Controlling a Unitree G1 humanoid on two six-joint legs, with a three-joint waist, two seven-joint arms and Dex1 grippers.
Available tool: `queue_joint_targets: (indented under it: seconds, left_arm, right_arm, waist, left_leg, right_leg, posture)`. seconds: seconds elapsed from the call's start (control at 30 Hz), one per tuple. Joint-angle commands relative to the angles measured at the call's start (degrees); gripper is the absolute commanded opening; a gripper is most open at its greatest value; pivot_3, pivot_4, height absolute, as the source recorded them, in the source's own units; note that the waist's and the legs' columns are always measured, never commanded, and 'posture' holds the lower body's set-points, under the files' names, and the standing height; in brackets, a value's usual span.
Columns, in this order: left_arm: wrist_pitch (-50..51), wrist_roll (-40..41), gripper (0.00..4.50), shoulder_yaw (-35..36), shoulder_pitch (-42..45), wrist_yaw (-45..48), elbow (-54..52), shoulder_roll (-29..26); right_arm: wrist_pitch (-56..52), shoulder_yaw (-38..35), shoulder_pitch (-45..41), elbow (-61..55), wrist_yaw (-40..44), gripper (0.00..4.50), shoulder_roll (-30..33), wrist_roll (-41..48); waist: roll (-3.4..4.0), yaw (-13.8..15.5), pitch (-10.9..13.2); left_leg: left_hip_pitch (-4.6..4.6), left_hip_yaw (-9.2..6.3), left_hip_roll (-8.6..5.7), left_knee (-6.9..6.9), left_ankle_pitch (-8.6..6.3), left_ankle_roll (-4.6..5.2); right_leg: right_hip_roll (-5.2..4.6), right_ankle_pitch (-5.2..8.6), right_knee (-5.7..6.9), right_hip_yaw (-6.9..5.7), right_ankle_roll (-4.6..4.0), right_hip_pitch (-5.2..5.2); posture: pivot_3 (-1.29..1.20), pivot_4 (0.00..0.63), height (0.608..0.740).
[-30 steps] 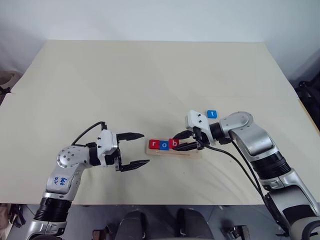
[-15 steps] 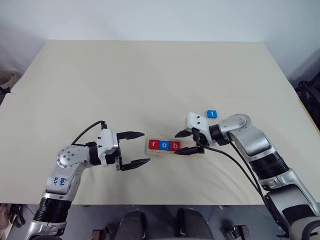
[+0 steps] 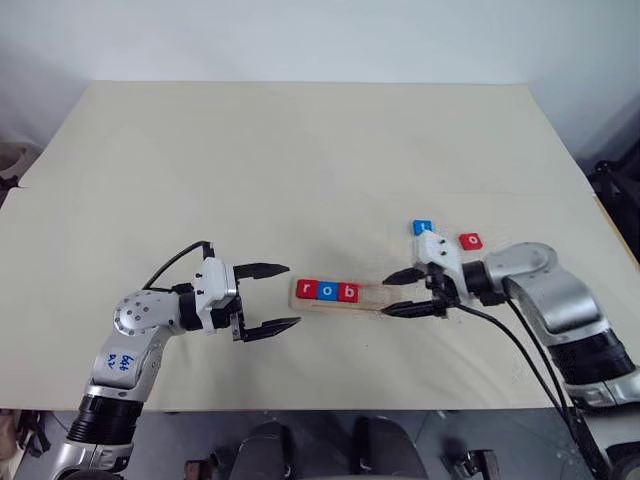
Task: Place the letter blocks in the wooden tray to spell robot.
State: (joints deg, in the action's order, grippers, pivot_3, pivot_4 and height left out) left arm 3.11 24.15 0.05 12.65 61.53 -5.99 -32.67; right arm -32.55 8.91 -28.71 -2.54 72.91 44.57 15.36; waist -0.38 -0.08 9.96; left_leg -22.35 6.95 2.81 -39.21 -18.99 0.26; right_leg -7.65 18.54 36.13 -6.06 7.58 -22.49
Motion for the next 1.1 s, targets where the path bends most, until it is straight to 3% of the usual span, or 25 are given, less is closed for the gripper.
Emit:
queue_joint_targets:
  seconds: [0.03,0.17,0.43,0.63,0.8,0.9,1.03,1.1]
  left_arm:
    - [-0.41,0.40,4.50,0.90,-0.04,0.35,-0.55,-0.57]
    - [-0.73,0.14,4.50,0.63,0.67,0.65,0.66,-0.30]
    - [-1.26,-0.24,4.50,-0.93,3.68,2.15,4.21,0.88]
    - [-1.79,-0.20,4.50,-1.38,6.16,3.67,7.27,1.41]
    - [-2.10,-0.40,4.50,-1.64,8.25,4.47,9.26,1.97]
    - [-2.18,-0.43,4.50,-1.50,8.79,4.82,9.71,1.98]
    - [-2.15,-0.46,4.50,-1.26,9.05,4.95,9.73,2.02]
    - [-2.18,-0.57,4.50,-1.23,9.04,4.73,9.53,2.13]
  right_arm:
    - [2.62,-6.72,3.79,-2.44,-0.84,1.87,2.60,2.57]
    - [5.85,-18.65,11.98,-1.04,-7.81,2.04,3.40,3.17]
    - [14.03,-38.51,32.14,-4.25,-14.12,4.47,-2.10,7.89]
    - [19.40,-44.87,41.79,-8.26,-18.93,4.47,-8.00,9.83]
    - [22.32,-44.74,43.67,-9.89,-21.50,4.47,-10.57,10.48]
    - [21.19,-42.57,41.18,-10.79,-22.74,4.47,-9.96,10.99]
    - [10.60,-38.13,36.16,-11.64,-27.05,4.47,-5.68,9.90]
    - [4.11,-35.05,27.98,-9.02,-32.08,4.47,-4.20,9.05]
  waist:
    - [0.00,0.03,0.00]
    - [-0.01,0.48,0.00]
    - [0.00,1.63,0.00]
    - [0.01,1.17,-0.01]
    - [0.04,1.03,-0.03]
    - [0.04,1.09,-0.03]
    - [0.05,0.88,-0.03]
    - [0.05,0.70,-0.03]
  left_leg:
    - [0.00,0.00,0.00,0.00,0.00,0.00]
    - [0.00,0.02,-0.02,0.00,0.00,0.00]
    - [0.05,0.20,-0.02,0.00,0.00,0.00]
    - [0.12,0.23,-0.02,0.01,0.00,0.00]
    - [0.19,0.15,-0.01,0.05,0.00,-0.01]
    - [0.18,0.14,-0.02,0.04,0.00,0.00]
    - [0.20,0.08,-0.01,0.04,0.00,-0.01]
    - [0.19,0.03,-0.01,0.03,0.00,-0.01]
  right_leg:
    - [0.00,0.00,-0.02,0.00,0.00,0.01]
    - [-0.01,0.00,-0.05,-0.01,0.00,0.04]
    - [0.05,-0.01,-0.07,-0.02,0.01,0.12]
    - [0.06,-0.01,-0.08,0.04,0.01,0.12]
    - [0.07,0.00,-0.06,0.11,0.00,0.11]
    - [0.06,0.00,-0.04,0.14,0.00,0.11]
    - [0.06,0.00,-0.02,0.17,-0.01,0.08]
    - [0.06,0.00,0.08,0.17,-0.01,0.06]
  posture:
    - [0.00,0.150,0.740]
    - [0.00,0.150,0.740]
    - [0.00,0.150,0.740]
    - [0.00,0.150,0.740]
    - [0.00,0.150,0.740]
    - [0.00,0.150,0.740]
    - [0.00,0.150,0.740]
    - [0.00,0.150,0.740]
